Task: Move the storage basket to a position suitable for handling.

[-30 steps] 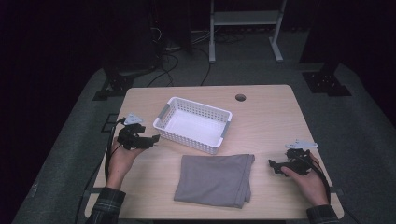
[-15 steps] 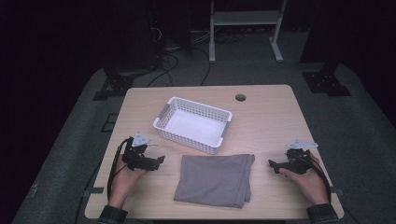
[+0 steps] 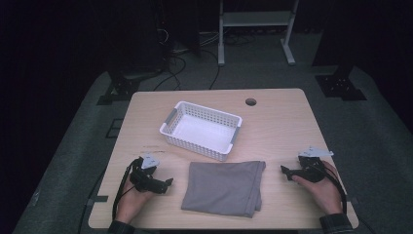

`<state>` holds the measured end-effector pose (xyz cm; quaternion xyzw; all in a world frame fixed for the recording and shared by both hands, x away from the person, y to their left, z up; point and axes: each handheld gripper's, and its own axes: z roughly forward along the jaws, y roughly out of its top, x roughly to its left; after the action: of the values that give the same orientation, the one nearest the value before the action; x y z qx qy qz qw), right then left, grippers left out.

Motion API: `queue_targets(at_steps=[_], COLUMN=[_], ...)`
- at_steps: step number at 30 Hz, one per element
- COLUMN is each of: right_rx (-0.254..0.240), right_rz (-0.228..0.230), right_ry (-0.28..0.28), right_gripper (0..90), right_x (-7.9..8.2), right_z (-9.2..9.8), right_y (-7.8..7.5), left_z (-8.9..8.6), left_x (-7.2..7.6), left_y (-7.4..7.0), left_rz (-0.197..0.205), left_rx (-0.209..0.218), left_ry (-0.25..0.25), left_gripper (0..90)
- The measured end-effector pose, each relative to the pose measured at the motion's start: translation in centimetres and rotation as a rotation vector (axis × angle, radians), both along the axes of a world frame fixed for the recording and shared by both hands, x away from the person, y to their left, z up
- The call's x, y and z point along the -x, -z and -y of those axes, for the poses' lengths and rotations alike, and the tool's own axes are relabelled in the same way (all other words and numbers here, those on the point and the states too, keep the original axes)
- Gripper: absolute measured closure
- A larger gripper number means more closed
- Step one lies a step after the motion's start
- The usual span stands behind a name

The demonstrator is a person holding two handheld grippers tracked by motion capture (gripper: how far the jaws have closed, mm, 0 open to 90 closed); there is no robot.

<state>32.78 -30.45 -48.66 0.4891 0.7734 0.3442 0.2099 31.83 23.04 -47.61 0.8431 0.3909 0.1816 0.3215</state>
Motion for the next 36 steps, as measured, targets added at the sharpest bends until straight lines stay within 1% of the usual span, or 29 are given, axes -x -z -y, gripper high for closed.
queue_targets(at_steps=[1,2,4,5,6,8,9,11,13,14,16,19,24,29,31,36], right_rx=[0.000,0.000,-0.004,-0.007,-0.007,-0.009,-0.010,-0.008,-0.005,-0.005,-0.022,-0.036,-0.065,-0.076,-0.090,-0.094], right_rz=[0.001,0.001,0.008,0.014,0.014,0.018,0.018,0.016,0.005,-0.003,-0.011,0.001,0.006,0.010,0.015,0.003], right_ry=[0.000,0.001,-0.009,-0.006,-0.002,-0.007,-0.010,-0.022,-0.029,-0.034,-0.039,-0.054,-0.092,-0.134,-0.148,-0.169], right_gripper=[14.9,15.6,22.6,24.0,24.5,28.7,30.6,35.7,41.3,42.2,43.5,43.7,43.5,43.0,43.1,45.3], right_x=[0.0,0.0,0.1,0.2,0.2,0.2,0.3,0.3,0.4,0.4,0.5,0.6,0.7,0.6,0.6,0.4], right_z=[0.0,0.0,0.0,0.0,0.0,0.1,0.0,0.0,-0.1,-0.1,-0.2,-0.4,-0.9,-1.6,-1.7,-2.0], right_y=[0.0,0.0,0.0,-0.1,-0.1,-0.1,-0.1,-0.2,-0.4,-0.5,-0.7,-1.2,-2.1,-2.7,-2.8,-3.3], left_z=[-0.1,-0.1,-0.2,-0.2,-0.2,-0.1,-0.1,-0.1,0.0,0.0,0.0,0.0,0.0,0.0,0.1,0.0], left_x=[0.0,0.1,0.2,0.2,0.2,0.3,0.4,0.4,0.5,0.5,0.6,0.6,0.6,0.6,0.6,0.5], left_y=[0.1,0.3,0.5,0.5,0.6,0.8,0.8,0.8,0.8,0.8,0.8,0.8,0.8,0.8,0.8,0.8], left_rz=[-0.005,-0.002,0.000,-0.004,-0.002,0.008,0.008,0.008,0.007,0.007,0.008,0.007,0.008,0.007,0.007,0.007], left_rx=[-0.008,0.009,0.028,0.037,0.041,0.055,0.055,0.055,0.056,0.056,0.057,0.056,0.056,0.056,0.057,0.057], left_ry=[0.007,0.006,0.011,0.019,0.030,0.054,0.058,0.054,0.041,0.038,0.032,0.026,0.021,0.025,0.025,0.034], left_gripper=[0.0,0.0,0.0,0.0,0.0,0.0,0.0,0.0,0.0,0.0,0.0,0.0,0.0,0.0,0.0,0.0])
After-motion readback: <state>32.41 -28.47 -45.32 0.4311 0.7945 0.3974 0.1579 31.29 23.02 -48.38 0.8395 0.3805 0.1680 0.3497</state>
